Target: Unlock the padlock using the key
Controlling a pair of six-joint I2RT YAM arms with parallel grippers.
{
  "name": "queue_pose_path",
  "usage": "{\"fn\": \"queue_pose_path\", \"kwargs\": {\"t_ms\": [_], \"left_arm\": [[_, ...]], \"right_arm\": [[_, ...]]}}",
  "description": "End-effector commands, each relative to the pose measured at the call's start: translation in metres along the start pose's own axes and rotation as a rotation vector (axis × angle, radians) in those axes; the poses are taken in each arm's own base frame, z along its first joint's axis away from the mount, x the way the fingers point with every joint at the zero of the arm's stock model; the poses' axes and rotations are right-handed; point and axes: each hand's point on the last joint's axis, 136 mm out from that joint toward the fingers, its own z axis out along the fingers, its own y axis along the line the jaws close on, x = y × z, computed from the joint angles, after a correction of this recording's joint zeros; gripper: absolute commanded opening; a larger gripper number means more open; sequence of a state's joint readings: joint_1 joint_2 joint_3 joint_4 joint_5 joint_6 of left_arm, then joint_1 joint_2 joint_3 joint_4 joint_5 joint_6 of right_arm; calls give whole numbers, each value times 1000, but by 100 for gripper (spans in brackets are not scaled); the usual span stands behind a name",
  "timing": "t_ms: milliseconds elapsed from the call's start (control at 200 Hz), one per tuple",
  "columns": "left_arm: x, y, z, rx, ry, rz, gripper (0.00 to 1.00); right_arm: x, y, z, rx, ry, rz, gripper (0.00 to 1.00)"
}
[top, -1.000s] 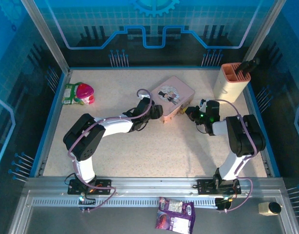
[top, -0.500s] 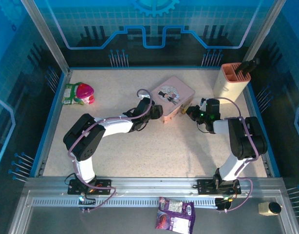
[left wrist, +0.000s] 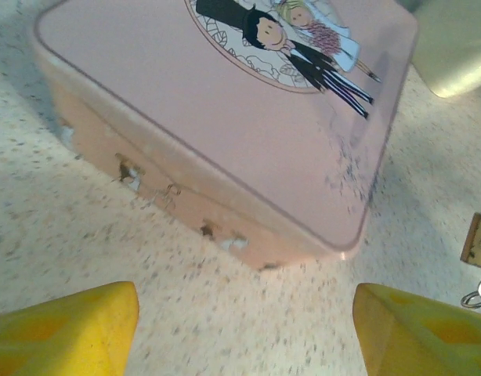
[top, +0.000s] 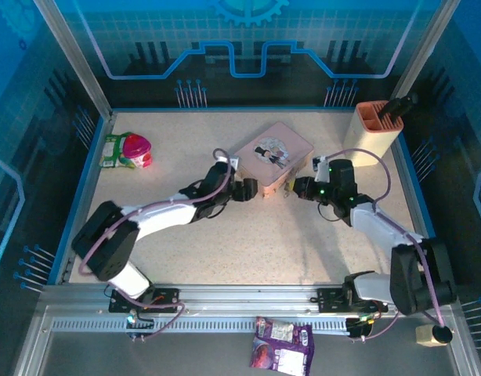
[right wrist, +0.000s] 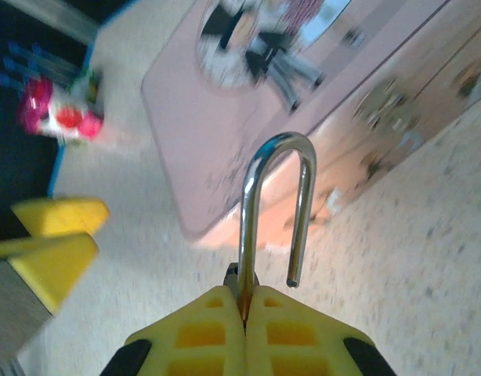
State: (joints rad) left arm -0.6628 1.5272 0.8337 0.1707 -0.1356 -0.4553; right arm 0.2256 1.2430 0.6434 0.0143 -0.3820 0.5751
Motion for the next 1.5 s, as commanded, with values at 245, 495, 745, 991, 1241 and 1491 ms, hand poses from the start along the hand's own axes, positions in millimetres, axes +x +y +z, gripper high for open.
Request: {"fn": "queue_pose_path", "kwargs": {"t_ms": [245, 495, 745, 991, 1241, 1491], "left_arm": [[42, 56, -88, -47, -152, 158, 74], [54, 63, -119, -18, -198, 168, 74], [63, 65, -122, 14, -228, 180, 80], [64, 65, -122, 13, -223, 194, 81], [65, 66, -121, 14, -223, 196, 82], [65, 66, -120, 10, -215, 196, 82]], "right_arm": [[97, 16, -31, 79, 284, -173, 0], [150, 14, -33, 87, 406, -160, 0], [185, 16, -26, 94, 487, -162, 0], [203, 6, -20, 117, 527, -150, 0], [205, -7, -19, 178, 540, -153, 0], [190, -23, -25, 280, 466, -188, 25]]}}
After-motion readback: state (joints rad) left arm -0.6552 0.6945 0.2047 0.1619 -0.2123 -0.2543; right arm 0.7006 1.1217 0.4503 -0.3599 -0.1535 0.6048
